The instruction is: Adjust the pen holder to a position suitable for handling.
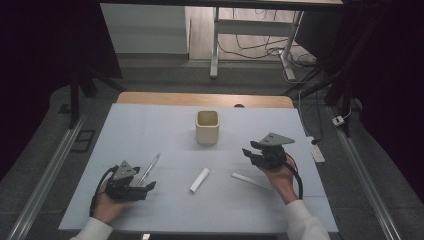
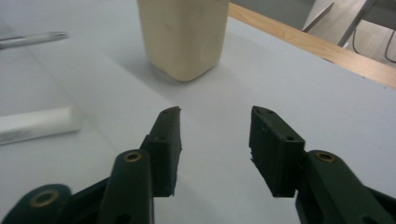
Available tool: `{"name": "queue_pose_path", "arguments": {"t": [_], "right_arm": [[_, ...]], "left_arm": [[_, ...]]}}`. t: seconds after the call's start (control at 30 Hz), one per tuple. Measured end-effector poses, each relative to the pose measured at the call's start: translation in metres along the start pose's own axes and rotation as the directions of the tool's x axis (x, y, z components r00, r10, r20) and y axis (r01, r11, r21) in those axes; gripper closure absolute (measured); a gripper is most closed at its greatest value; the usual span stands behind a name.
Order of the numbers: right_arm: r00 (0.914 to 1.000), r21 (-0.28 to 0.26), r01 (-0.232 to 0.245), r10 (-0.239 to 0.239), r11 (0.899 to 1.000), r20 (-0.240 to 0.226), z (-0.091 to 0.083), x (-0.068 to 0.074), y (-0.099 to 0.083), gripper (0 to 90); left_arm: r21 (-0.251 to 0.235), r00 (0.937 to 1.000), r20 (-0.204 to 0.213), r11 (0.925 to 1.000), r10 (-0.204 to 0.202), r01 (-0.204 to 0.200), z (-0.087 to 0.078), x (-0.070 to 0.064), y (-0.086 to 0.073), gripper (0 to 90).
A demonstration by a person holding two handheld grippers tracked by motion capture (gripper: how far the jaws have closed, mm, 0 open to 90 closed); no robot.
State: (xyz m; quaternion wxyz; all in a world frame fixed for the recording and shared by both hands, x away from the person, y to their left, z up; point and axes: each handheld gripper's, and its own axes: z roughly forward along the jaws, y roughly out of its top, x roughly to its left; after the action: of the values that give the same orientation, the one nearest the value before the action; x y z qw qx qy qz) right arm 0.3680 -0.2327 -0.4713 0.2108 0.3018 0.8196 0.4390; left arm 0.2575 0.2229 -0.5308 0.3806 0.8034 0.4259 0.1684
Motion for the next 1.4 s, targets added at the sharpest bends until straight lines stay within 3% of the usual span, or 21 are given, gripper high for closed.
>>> {"name": "queue_pose_path", "arguments": {"t": [0.3,0.5,0.83,1.17,1.27,1.33,1.4], "right_arm": [[0.9995,-0.012,0.029,-0.029,0.999,-0.008,-0.041,0.016,-0.034,44.0],[0.9992,0.022,0.038,-0.038,0.999,-0.008,-0.052,0.021,-0.057,42.4],[0.9999,0.014,0.013,-0.013,1.0,-0.001,-0.072,0.019,-0.081,41.8],[0.9998,0.006,0.016,-0.016,1.0,0.01,-0.073,0.011,-0.083,41.4],[0.9996,0.014,0.025,-0.025,1.0,0.015,-0.072,0.011,-0.083,40.9],[0.9994,0.012,0.026,-0.026,1.0,0.023,-0.072,0.01,-0.083,40.4],[0.9994,0.012,0.024,-0.025,1.0,0.025,-0.072,0.01,-0.083,40.3]], "left_arm": [[-0.003,1.0,-0.004,1.0,-0.001,0.001,0.0,0.0,0.0,18.6],[-0.003,1.0,-0.008,1.0,-0.003,0.003,-0.001,0.0,0.0,18.6],[-0.003,0.9999,-0.011,1.0,-0.003,0.003,-0.001,0.001,-0.001,19.3],[0.0,0.9998,-0.011,0.9999,0.014,-0.014,-0.003,0.0,0.0,20.2],[0.011,0.9972,-0.051,0.9985,0.054,-0.053,-0.007,0.0,0.006,20.6],[0.006,0.9992,-0.013,0.9992,0.039,-0.039,-0.01,0.002,0.011,20.5],[0.019,0.9988,0.0,0.9986,0.049,-0.049,-0.012,0.001,0.016,20.7]]}}
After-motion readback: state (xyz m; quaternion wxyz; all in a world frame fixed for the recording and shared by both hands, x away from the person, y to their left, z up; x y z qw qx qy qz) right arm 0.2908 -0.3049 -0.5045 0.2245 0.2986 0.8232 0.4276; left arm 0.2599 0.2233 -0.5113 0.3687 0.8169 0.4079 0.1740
